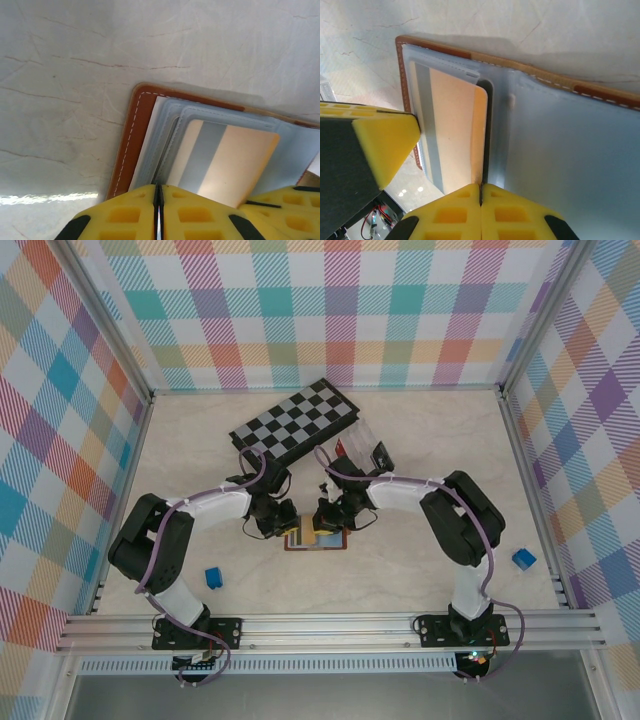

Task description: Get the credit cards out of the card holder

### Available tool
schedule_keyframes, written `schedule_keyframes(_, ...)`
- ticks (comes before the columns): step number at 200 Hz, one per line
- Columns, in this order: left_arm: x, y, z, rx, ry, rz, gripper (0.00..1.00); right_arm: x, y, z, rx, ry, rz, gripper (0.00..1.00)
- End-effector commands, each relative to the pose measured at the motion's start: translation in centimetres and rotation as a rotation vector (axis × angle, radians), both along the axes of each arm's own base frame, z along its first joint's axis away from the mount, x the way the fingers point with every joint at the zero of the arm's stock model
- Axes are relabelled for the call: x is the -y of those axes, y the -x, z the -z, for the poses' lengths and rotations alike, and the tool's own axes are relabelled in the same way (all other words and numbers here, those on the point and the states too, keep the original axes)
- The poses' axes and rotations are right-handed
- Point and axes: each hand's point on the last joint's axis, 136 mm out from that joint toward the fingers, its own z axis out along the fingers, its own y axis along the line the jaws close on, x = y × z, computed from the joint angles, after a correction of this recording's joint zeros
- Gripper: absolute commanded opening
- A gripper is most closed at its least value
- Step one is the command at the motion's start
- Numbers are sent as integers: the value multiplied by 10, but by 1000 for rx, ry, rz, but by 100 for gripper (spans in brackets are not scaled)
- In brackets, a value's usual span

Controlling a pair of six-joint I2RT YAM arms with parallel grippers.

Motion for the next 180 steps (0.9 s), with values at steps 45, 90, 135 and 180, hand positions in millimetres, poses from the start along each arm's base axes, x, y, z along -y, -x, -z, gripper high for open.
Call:
schedule_keyframes(45, -9, 10, 2, -31, -67, 32, 11, 18, 7, 3, 14, 93, -10, 6)
schedule_keyframes(90, -2, 1, -14, 2, -38, 39, 11, 20, 6, 9, 3, 124, -7, 6)
schedule_keyframes(135, 11, -10, -39, 67, 38, 40, 9, 20, 6, 11, -8, 128, -7, 6)
schedule_keyframes(180, 26, -8, -25, 21, 73, 51, 4, 19, 6, 11, -16, 125, 7, 12)
